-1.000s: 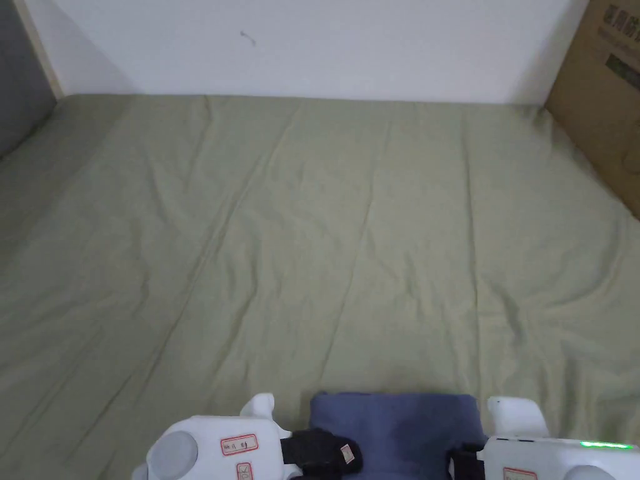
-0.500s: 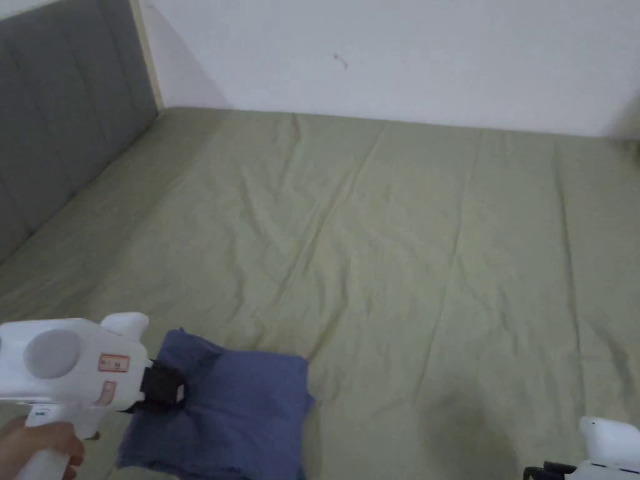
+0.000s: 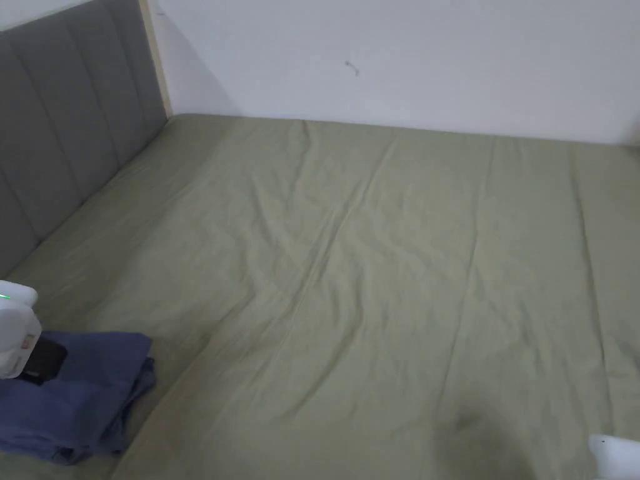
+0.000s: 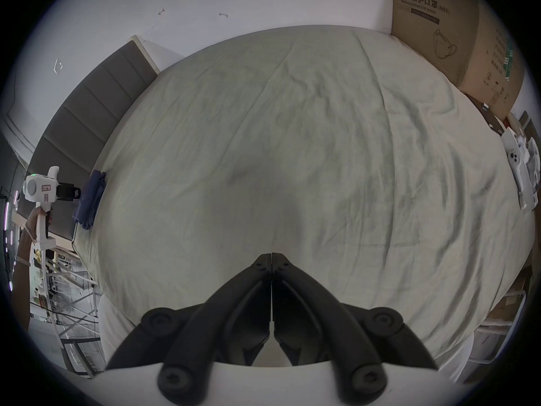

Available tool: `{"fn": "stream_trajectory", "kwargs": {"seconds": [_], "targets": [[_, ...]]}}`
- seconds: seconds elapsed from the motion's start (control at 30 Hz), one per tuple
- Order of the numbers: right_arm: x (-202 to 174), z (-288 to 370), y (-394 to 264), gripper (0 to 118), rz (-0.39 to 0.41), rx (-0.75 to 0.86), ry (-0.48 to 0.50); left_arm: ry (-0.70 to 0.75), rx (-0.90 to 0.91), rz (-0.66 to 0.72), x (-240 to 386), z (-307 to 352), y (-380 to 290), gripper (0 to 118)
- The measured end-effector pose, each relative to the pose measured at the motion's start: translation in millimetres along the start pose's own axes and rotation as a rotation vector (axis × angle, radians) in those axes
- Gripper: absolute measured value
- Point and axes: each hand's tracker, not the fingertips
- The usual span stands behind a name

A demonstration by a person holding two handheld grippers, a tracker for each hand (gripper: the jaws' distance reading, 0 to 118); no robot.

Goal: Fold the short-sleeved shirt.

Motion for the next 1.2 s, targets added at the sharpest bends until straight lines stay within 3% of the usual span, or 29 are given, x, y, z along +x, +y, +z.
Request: {"fn": "stream_trajectory", "kwargs": {"seconds": [0.13, 0.17, 0.23, 0.27, 0.47, 0.63, 0.8, 0.97, 1.07, 1.2], "targets": [[4.7, 3.1, -1.5, 0, -0.008, 0.002, 0.005, -0.156, -0.002, -0.013, 13.0, 30.5, 0.7, 103], [5.6, 5.0, -2.1, 0, -0.01, 0.006, 0.012, -0.174, 0.005, -0.013, 18.9, 41.0, 0.3, 94], [6.6, 8.6, -3.7, 0, -0.013, 0.015, 0.024, -0.208, 0.075, 0.009, 32.6, 66.5, -2.0, 25], [7.3, 10.4, -4.7, 0, -0.015, 0.019, 0.026, -0.242, 0.11, 0.026, 41.7, 79.8, -5.0, 0], [13.1, 28.7, -8.2, 0, -0.023, 0.063, 0.063, -0.499, 0.249, 0.049, 119.1, 168.3, -32.1, 0], [15.3, 59.9, -4.7, 0, -0.005, 0.175, 0.047, -0.446, 0.376, 0.074, 174.3, 220.2, -51.6, 0], [1.0, 101.3, 0.1, 0, 0.062, 0.386, -0.044, -0.189, 0.722, 0.093, 223.8, 279.9, -83.3, 0], [-24.1, 140.4, 2.9, 0, 0.176, 0.619, -0.131, -0.276, 0.812, 0.185, 249.2, 318.0, -97.6, 0], [-35.6, 160.5, 0.6, 0, 0.204, 0.736, -0.17, -0.281, 0.867, 0.249, 250.9, 335.0, -103.0, 0], [-46.0, 177.8, 1.4, 0, 0.243, 0.772, -0.196, -0.352, 0.91, 0.331, 240.9, 354.6, -107.2, 0]]}}
